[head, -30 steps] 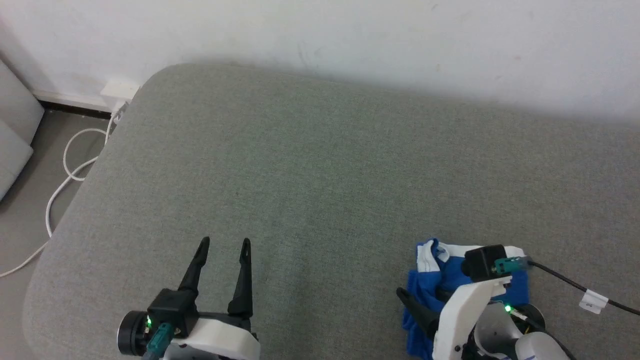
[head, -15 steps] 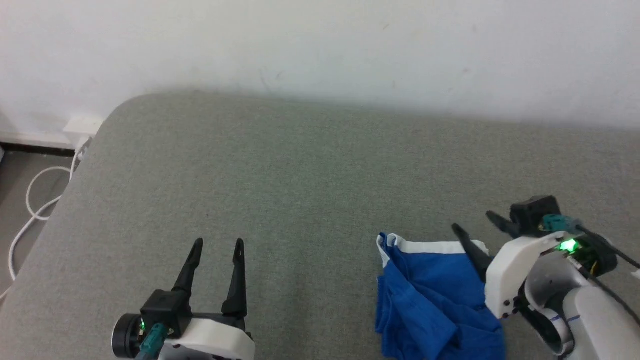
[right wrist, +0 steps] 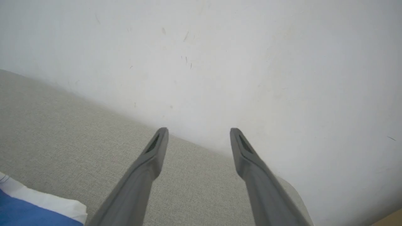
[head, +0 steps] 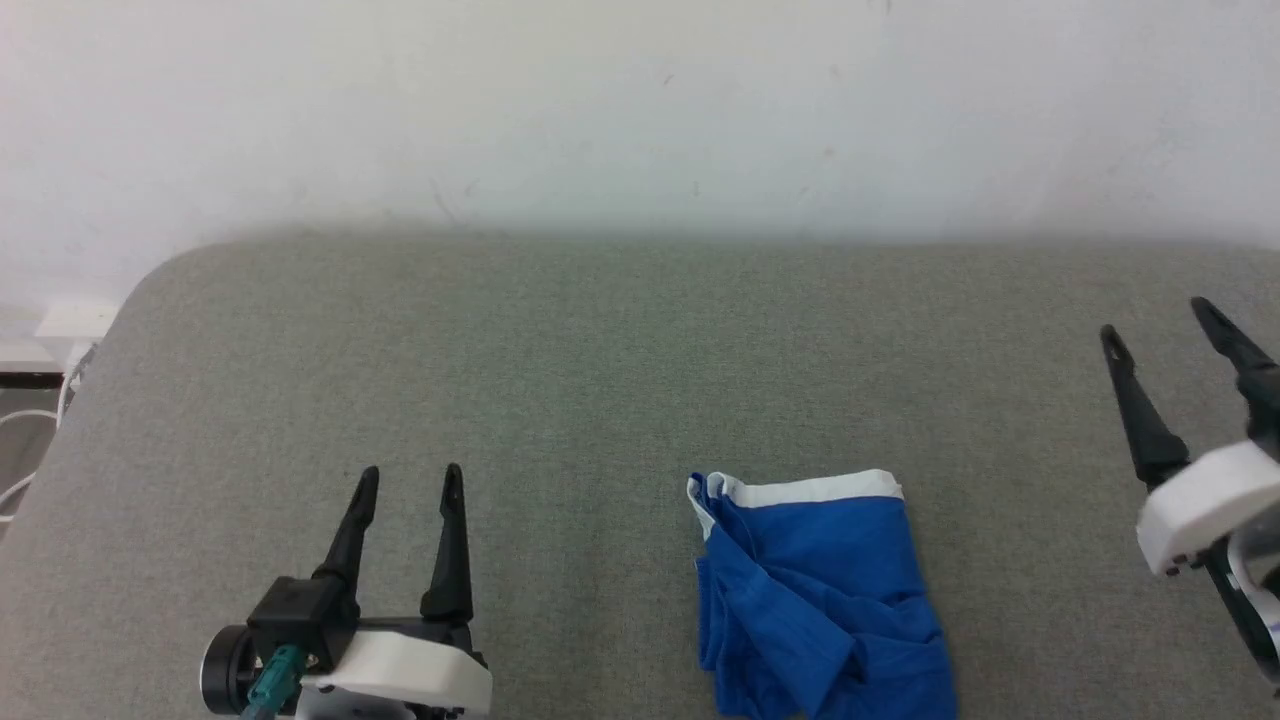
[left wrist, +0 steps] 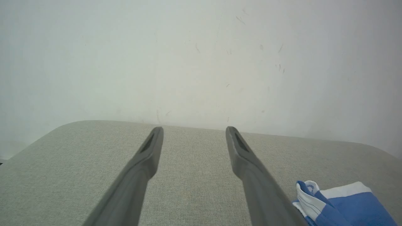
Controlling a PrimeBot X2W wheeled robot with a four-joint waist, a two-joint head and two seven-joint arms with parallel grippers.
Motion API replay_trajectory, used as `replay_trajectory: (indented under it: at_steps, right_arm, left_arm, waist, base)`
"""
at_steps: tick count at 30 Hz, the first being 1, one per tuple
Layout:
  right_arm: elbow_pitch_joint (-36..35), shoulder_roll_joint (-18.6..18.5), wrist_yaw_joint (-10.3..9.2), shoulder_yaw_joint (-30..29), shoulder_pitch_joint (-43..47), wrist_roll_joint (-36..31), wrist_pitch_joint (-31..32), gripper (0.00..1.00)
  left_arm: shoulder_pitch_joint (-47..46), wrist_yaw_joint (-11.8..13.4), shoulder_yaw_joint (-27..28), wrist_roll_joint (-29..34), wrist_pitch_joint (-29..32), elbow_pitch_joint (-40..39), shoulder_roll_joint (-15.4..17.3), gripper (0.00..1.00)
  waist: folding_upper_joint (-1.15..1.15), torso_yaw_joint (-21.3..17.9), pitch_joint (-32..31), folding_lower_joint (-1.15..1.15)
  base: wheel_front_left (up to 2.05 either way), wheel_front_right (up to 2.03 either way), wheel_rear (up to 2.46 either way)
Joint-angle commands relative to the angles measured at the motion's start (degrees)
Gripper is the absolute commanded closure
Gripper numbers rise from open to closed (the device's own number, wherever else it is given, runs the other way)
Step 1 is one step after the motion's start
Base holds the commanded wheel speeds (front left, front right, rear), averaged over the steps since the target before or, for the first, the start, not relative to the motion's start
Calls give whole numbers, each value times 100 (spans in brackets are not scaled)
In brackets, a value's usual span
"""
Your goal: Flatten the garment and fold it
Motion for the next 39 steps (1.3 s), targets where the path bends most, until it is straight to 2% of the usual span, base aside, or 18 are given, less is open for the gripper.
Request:
replay_trajectory:
  at_steps: [1, 9, 16, 20, 23, 32, 39]
  right_arm:
    - [-51, 110, -4, -124, 173, -24, -176, 0]
    - [-561, 858, -4, -859, 1057, -70, -1208, 0]
    - [-694, 1373, -4, -904, 1521, -27, -1740, 0]
    - [-667, 1410, -4, -815, 1589, -30, -1740, 0]
    - [-602, 1294, -4, -586, 1614, 153, -1400, 0]
    - [-282, 632, -4, 428, 1554, 1507, 753, 0]
    - [128, 542, -4, 691, 1392, 2255, 1843, 0]
  left_arm:
    - [28, -34, 42, 15, -27, -42, -16, 0]
    - [146, -98, 160, 14, -27, -121, -16, 0]
    - [263, -82, 168, -20, -27, -203, -16, 0]
    - [228, -95, 121, -2, -27, -184, -16, 0]
    - [170, -104, 70, 23, -27, -169, -16, 0]
    - [25, -82, -125, -2, -27, -57, -16, 0]
    - [-153, -66, -234, -2, -27, -2, -16, 0]
  waist:
    - [0, -40, 5, 0]
    - [0, -86, 24, 0]
    - [0, -71, 71, 0]
    - [0, -2, 136, 0]
    - [0, 76, 217, 0]
    - [0, 398, 628, 0]
    - [0, 693, 915, 0]
  base:
    - [0, 0, 0]
    - [0, 0, 0]
    - [0, 0, 0]
    - [0, 0, 0]
    - [0, 0, 0]
    - [0, 0, 0]
    - [0, 0, 0]
